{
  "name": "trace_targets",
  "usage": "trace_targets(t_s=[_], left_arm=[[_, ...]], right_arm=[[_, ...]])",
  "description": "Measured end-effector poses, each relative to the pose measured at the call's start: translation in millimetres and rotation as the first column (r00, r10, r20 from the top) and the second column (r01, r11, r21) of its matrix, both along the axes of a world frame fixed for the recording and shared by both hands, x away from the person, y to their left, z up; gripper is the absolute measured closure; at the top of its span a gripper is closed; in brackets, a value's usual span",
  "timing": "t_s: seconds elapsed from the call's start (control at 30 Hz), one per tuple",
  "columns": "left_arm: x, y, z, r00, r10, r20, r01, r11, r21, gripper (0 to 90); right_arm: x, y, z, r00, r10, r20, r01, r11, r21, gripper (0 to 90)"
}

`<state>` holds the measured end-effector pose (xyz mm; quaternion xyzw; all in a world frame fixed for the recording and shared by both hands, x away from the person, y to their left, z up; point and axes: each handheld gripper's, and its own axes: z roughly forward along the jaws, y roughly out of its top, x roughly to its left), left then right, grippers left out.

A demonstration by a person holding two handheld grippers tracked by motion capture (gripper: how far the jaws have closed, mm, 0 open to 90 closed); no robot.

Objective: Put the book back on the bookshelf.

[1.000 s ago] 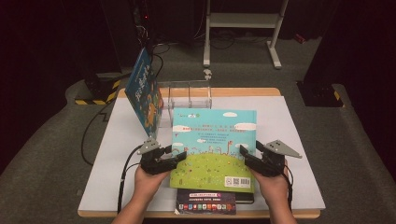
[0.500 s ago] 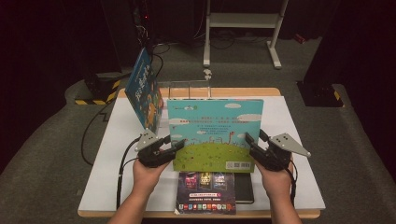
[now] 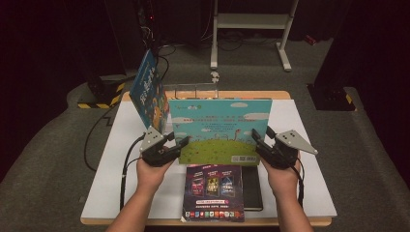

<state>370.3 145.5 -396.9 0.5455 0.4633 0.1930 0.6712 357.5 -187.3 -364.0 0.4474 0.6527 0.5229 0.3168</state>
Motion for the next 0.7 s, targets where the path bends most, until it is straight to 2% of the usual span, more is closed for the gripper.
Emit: trace_targets(t_s=[0.5,0.7], left_arm=[[25.3,-0.1,5.2,0.9986,0.023,0.047,-0.023,0.9997,0.006,51.6],[35.4,-0.9,6.2,0.9985,0.021,0.051,-0.022,0.9997,0.011,51.2]], right_arm=[[26.3,3.5,3.0,0.9995,-0.003,0.032,0.002,0.9998,0.019,53.3],[32.5,3.8,4.2,0.999,-0.012,0.042,0.012,0.9998,0.015,53.3]])
